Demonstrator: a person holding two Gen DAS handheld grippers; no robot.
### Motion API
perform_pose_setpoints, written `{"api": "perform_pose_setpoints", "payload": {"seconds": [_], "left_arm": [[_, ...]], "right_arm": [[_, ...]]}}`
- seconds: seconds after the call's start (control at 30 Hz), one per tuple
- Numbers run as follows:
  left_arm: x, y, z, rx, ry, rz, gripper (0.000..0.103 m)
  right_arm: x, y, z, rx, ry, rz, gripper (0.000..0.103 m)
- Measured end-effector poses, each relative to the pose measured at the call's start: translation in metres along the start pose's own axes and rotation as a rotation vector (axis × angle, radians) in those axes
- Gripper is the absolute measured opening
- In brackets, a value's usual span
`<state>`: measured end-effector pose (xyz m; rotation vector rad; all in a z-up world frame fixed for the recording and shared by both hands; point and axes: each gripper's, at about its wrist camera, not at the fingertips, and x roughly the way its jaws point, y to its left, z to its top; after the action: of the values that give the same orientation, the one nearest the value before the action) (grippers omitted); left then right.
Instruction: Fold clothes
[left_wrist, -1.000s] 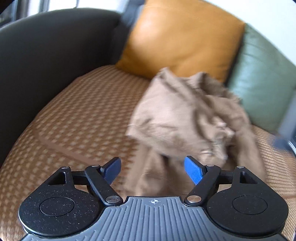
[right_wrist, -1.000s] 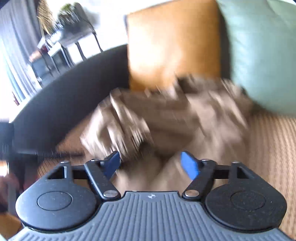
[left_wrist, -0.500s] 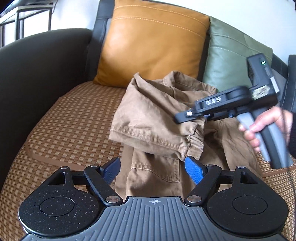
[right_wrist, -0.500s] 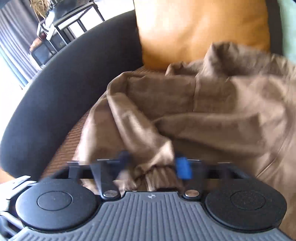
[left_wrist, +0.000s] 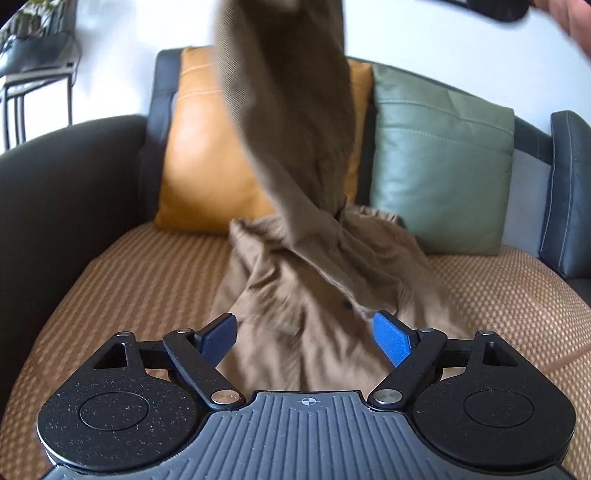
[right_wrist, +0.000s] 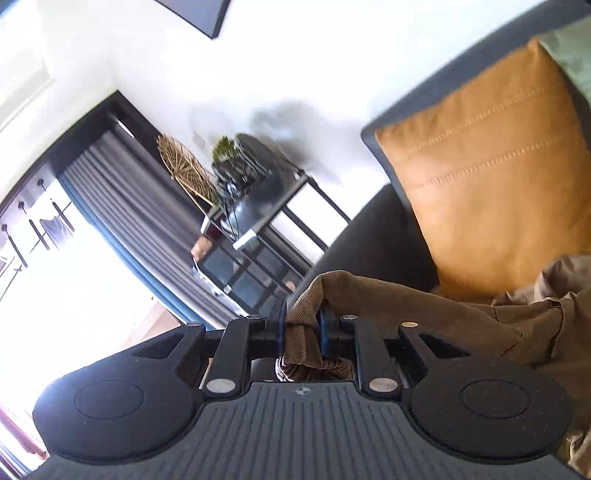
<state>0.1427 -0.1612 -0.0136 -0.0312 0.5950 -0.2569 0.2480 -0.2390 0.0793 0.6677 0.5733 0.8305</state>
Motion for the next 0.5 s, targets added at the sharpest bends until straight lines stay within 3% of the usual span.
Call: {"api": "perform_pose_setpoints", "payload": {"seconds": [0.17,0.27,0.43,0.47,0.5], "left_arm": [[0.041,-0.02,0.009,-0.042,0.001,-0.017,0.09],[0.062,-0.021,0.018,-0.12,0.004,-0.049,0.09],[0.104,-0.016,0.023,-0.174,0.063,0.034,0.089],[0.113,-0.013,0.023,-0.179,0.082,0.048,0.086],[0.119,-0.009,0.025,-0.183,0.1,0.055,0.059]], "right_arm": [[-0.002,0.002,0.023,0.018,-0.041,0.017,0.02],[-0.004,-0.005,0.027,0.026,-0.044,0.025,0.02],[-0.019,-0.02,0.021,0.068,-0.054,0.05,0.02],[-0.026,-0.022,0.022,0.087,-0.065,0.061,0.02],[-0.033,-0.022,0.023,0.103,-0.078,0.071,0.02]]}}
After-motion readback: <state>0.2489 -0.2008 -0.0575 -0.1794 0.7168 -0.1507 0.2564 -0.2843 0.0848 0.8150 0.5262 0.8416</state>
